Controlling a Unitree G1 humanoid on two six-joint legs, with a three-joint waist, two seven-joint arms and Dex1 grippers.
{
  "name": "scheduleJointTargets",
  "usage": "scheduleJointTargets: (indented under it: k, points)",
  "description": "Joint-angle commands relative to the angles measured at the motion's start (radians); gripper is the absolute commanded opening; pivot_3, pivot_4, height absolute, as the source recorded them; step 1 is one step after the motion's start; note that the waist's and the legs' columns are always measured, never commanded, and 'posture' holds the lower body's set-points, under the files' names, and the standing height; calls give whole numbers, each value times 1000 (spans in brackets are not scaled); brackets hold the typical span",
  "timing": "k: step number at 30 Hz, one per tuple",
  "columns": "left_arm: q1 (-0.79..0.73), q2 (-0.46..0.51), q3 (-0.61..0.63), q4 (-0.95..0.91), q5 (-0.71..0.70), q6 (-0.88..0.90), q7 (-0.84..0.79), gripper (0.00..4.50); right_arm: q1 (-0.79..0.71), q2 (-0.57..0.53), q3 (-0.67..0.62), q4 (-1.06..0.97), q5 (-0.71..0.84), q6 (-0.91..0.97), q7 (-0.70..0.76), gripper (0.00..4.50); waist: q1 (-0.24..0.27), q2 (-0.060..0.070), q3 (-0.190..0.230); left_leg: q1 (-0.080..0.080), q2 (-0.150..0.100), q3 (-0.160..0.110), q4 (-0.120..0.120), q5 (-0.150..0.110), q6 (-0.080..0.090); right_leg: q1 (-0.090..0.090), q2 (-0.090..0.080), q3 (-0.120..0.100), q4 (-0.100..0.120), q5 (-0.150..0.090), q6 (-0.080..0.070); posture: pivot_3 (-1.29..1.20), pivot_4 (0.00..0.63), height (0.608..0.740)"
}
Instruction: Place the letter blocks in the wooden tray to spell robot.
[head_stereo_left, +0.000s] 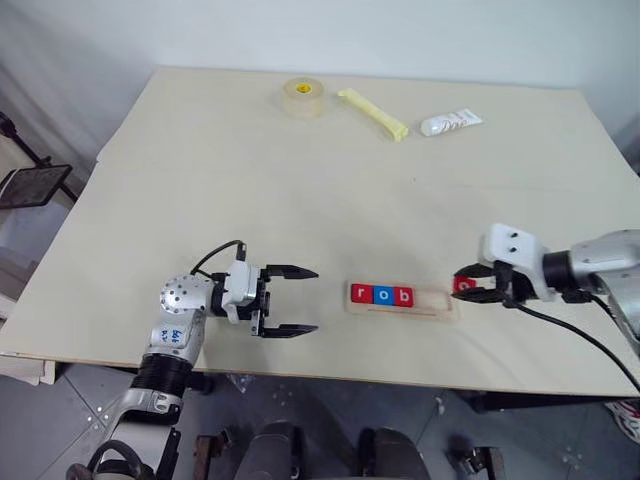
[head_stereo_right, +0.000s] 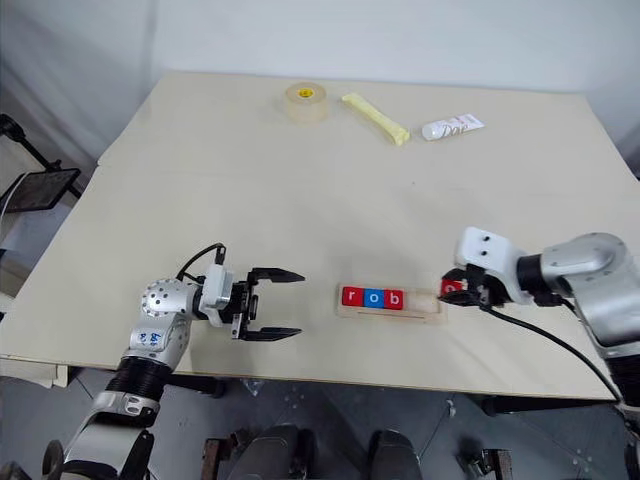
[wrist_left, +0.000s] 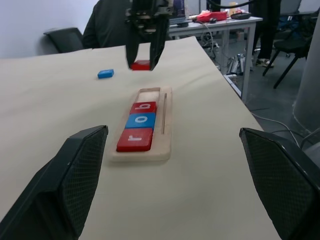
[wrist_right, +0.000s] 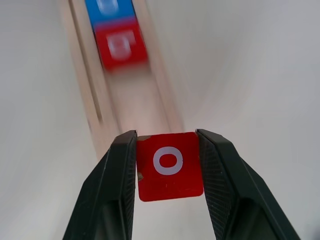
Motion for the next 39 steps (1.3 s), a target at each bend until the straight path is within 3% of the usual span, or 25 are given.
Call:
scheduleJointTargets:
  k: [1,22,31,36,39]
  points:
    - [-7,-6,-8,-16,2,-15,1,4500,-56,44,49,-43,-7,57,-23,1421,-1,0,0,0,0,0,0,0,0,0,0,0,0,0,0,0,150,740]
    - [33,-2,-16,-68,0,-15,37,4500,-91,67,153,-2,-56,37,-1,1421,-1,0,0,-1,-1,-2,0,0,0,0,0,0,1,0,0,0,150,740]
    - [22,-7,-17,-55,0,-17,37,4500,-100,84,113,-38,-20,63,-4,4437,0,0,0,-1,-1,-2,0,0,0,0,0,0,1,0,0,0,150,740]
    - [17,-9,-16,-48,0,-18,36,4500,-72,55,67,-87,16,89,0,4477,0,0,0,-1,-1,-2,0,0,0,0,0,0,1,0,0,0,150,740]
    - [9,-15,-17,-35,1,-22,35,4500,19,7,-14,-132,62,106,11,4477,5,0,0,-1,-1,-3,0,0,0,0,0,0,1,0,0,0,150,740]
